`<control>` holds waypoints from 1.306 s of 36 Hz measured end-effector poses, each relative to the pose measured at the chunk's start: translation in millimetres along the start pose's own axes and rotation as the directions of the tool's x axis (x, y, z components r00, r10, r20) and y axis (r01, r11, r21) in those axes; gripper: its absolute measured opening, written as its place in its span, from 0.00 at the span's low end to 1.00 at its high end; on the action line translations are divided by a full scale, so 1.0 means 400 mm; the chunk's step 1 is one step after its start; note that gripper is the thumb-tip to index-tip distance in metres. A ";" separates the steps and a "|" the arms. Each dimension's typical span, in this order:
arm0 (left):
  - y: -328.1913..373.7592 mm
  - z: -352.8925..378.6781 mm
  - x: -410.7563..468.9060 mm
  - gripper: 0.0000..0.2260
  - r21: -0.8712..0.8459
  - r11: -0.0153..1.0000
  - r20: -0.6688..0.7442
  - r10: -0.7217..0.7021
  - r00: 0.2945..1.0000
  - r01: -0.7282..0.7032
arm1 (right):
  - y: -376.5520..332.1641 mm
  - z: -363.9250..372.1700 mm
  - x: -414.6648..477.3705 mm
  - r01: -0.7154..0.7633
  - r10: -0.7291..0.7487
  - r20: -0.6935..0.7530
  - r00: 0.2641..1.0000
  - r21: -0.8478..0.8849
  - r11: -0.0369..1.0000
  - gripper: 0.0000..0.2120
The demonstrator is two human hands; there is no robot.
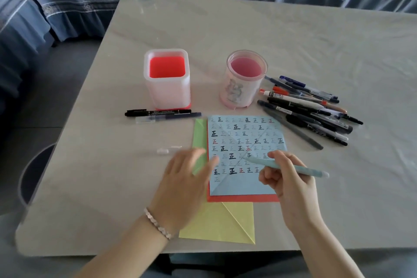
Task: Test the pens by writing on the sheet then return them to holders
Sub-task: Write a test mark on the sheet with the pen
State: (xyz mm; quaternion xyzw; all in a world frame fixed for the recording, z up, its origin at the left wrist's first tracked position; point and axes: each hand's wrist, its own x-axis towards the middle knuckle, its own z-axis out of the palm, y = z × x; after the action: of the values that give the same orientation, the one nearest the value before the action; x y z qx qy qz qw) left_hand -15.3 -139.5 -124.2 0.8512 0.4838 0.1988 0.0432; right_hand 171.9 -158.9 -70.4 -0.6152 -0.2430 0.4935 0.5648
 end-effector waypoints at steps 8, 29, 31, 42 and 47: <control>0.028 0.025 -0.057 0.13 -0.120 0.979 0.220 0.188 0.957 -0.165 | 0.010 0.001 -0.001 -0.004 0.005 0.069 0.998 -0.005 1.000 0.12; 0.020 0.027 -0.064 0.16 -0.162 0.984 0.245 0.115 0.963 -0.076 | 0.131 0.073 0.014 0.325 -0.372 -0.035 0.928 -0.415 0.850 0.21; 0.021 0.028 -0.064 0.16 -0.177 0.982 0.241 0.107 0.965 -0.064 | 0.136 0.073 0.012 0.327 -0.370 -0.029 0.928 -0.408 0.852 0.21; 0.011 0.033 -0.066 0.16 -0.264 0.964 0.198 0.076 0.977 -0.022 | 0.149 0.074 0.018 0.347 -0.399 -0.022 0.916 -0.455 0.820 0.22; 0.010 0.033 -0.068 0.15 -0.280 0.960 0.188 0.072 0.979 -0.017 | 0.149 0.075 0.014 0.331 -0.377 -0.015 0.926 -0.446 0.831 0.20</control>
State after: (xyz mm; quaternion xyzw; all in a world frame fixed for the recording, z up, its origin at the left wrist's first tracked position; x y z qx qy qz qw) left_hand -19.3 -163.0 -143.5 0.8630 0.4253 0.1803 0.2048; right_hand 132.2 -155.0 -124.0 -0.6944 -0.4275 0.2811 0.5060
